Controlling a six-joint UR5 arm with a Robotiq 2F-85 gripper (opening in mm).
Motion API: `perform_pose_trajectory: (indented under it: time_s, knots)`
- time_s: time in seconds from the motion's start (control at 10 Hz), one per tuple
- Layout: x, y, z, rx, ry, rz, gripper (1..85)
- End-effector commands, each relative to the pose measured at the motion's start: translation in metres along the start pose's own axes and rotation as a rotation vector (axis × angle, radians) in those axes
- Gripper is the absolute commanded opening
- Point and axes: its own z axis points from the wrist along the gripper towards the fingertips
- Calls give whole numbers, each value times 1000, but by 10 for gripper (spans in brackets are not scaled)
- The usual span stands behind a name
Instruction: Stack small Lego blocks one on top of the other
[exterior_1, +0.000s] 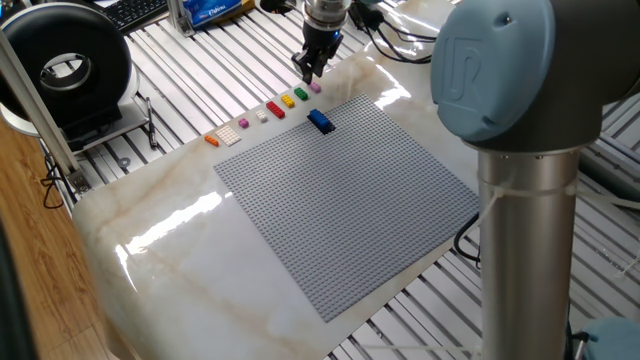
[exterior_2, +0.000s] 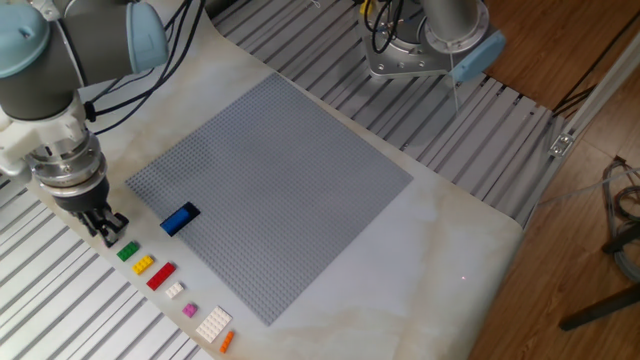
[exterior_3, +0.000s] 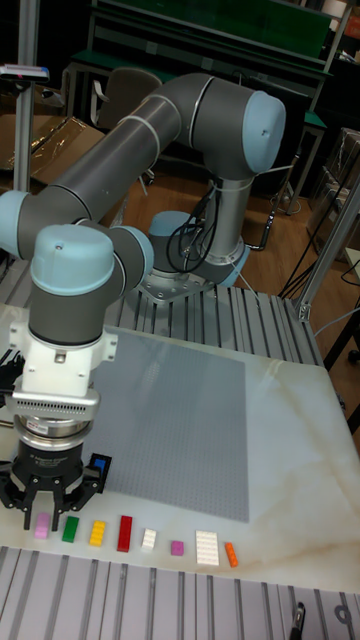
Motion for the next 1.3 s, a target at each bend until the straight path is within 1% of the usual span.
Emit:
perform_pose_trajectory:
  time_s: [0.0, 0.1, 0.2, 0.3, 0.5, 1.0, 1.1, 1.2]
  knots:
    - [-1, 0, 3, -14, -9, 59, 347]
    - [1, -1, 4, -11, -4, 70, 340]
    - [1, 2, 5, -26, -3, 87, 337]
    - [2, 3, 6, -29, -2, 91, 337]
    - [3, 5, 7, -33, -2, 94, 333]
    - [6, 2, 13, -32, -8, 85, 320]
    - [5, 2, 13, -31, -9, 92, 293]
    - [6, 0, 14, -22, -9, 98, 240]
